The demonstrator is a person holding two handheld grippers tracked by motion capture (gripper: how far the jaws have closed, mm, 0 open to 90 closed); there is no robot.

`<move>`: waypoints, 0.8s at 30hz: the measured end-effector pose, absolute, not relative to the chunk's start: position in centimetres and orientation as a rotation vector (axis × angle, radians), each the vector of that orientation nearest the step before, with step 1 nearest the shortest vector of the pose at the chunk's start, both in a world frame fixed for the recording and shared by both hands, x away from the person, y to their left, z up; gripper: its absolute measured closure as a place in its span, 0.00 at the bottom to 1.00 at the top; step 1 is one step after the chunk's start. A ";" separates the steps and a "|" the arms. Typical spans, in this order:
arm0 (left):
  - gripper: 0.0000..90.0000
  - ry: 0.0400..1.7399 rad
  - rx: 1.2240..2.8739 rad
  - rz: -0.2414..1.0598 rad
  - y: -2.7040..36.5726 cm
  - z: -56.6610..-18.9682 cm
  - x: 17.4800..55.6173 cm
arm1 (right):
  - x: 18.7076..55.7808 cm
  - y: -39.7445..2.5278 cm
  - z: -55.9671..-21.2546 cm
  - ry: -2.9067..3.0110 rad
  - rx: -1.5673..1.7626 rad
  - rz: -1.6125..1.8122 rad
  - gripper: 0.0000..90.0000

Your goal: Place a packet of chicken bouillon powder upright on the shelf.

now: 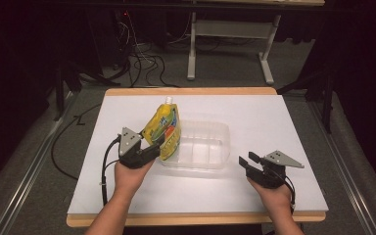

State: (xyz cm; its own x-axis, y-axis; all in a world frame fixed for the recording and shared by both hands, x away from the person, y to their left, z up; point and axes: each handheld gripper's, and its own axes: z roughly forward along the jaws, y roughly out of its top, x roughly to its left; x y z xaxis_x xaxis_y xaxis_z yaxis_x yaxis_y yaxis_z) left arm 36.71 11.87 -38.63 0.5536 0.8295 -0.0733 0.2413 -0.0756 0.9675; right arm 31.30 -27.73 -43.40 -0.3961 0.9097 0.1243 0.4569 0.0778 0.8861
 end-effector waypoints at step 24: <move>0.29 1.058 1.769 0.657 22.2 -43.0 33.3 | 31.5 -28.6 -43.4 1.863 1.356 1.256 0.55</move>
State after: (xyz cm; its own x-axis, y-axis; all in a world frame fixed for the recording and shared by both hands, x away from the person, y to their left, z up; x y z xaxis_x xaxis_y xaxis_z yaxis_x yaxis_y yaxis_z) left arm 33.29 22.21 -43.03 0.4836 0.8751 -0.0189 0.3715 -0.1857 0.9097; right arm 31.45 -28.59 -43.43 -0.3706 0.9221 0.1112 0.4488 0.0729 0.8907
